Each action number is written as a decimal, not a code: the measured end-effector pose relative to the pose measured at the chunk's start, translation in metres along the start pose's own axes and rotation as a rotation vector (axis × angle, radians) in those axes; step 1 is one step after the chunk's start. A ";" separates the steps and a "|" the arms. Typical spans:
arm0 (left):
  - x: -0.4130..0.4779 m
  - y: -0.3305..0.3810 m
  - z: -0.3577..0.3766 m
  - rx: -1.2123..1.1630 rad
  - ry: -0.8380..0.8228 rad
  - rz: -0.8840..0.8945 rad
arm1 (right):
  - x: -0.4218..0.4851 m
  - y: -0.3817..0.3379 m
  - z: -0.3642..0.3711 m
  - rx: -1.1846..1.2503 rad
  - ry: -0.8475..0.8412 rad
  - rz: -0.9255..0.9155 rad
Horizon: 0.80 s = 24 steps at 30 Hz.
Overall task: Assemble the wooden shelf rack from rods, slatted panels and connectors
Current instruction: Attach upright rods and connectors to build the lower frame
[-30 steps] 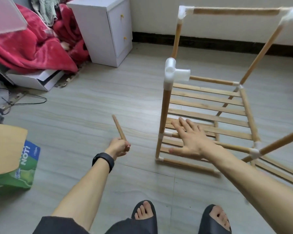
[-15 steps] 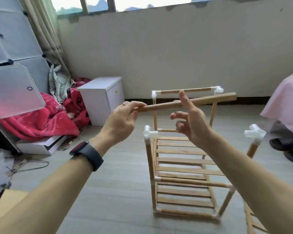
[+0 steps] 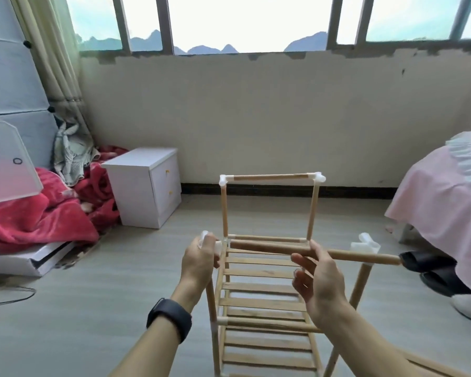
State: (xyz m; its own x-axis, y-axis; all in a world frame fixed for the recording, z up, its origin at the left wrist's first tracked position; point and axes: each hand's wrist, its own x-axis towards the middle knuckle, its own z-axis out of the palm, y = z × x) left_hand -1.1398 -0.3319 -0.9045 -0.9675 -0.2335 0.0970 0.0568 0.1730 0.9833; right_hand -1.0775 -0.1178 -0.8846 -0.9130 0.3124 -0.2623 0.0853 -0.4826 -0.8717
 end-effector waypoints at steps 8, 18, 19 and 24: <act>-0.002 0.007 -0.002 -0.094 -0.089 -0.009 | -0.009 0.008 0.010 -0.059 -0.071 -0.010; -0.004 0.003 -0.006 -0.151 -0.121 0.005 | -0.008 0.008 0.013 -0.010 -0.094 -0.006; -0.004 0.003 -0.006 -0.163 -0.126 0.005 | -0.008 0.008 0.014 -0.007 -0.092 -0.008; -0.003 0.002 -0.008 -0.167 -0.156 0.025 | -0.007 0.007 0.018 0.003 -0.090 -0.025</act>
State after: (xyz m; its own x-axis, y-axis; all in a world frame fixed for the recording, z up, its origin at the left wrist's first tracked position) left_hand -1.1343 -0.3387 -0.9015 -0.9909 -0.0783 0.1093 0.1086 0.0134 0.9940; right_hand -1.0780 -0.1376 -0.8818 -0.9471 0.2494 -0.2021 0.0611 -0.4782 -0.8762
